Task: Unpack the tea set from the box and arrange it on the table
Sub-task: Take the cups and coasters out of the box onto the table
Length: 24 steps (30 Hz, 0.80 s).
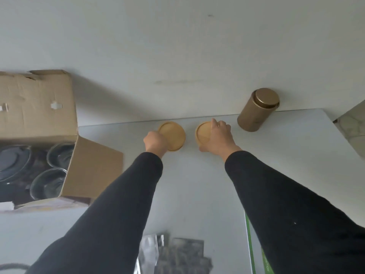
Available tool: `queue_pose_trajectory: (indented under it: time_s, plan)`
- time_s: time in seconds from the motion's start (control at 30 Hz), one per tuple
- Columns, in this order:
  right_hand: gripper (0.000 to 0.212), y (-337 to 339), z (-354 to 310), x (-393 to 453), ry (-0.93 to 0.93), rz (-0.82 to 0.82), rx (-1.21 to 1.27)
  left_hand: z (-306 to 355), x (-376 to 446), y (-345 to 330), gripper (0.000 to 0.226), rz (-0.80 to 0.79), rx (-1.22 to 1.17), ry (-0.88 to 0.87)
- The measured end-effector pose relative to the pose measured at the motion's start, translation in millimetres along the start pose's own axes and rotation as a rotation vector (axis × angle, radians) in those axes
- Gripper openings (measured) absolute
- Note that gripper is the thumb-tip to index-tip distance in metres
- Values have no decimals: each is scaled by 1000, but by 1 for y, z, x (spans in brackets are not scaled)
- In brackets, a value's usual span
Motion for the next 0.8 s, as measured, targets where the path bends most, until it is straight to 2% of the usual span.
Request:
queue_pose_trajectory:
  time_s: [0.23, 0.33, 0.47, 0.5, 0.53, 0.6, 0.67, 0.73, 0.8]
  plan:
    - [104, -20, 19, 45, 20, -37, 21, 3, 27, -38, 32, 38, 73, 36]
    - [105, -27, 20, 57, 35, -59, 32, 7, 31, -41, 32, 55, 253, 85]
    - [108, -33, 20, 68, 44, -81, 73, 12, 32, -45, 33, 108, 374, 0]
    - [109, -33, 20, 70, 46, -83, 85, 12, 32, -45, 34, 133, 329, -9]
    - [110, -33, 20, 72, 49, -83, 95, 12, 32, -47, 41, 148, 278, -10]
    - [111, -34, 20, 75, 53, -71, 108, 11, 29, -56, 72, 100, 196, -7]
    - [111, -36, 21, 75, 58, -58, 110, 11, 24, -64, 99, 48, 268, -76]
    - [108, -37, 21, 75, 65, -51, 111, 8, 25, -70, 114, 25, 366, -128]
    - [105, -38, 22, 75, 75, -37, 116, 4, 28, -72, 118, 25, 394, -140]
Point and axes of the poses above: each hand's wrist, its own x-axis towards the middle knuckle, its own y-axis out of the back of the hand, z = x × y, the point moved 4 cm from there along x, towards the middle knuckle, and after that the axes turned 9 degrees about -x, right-handed, at the moved point
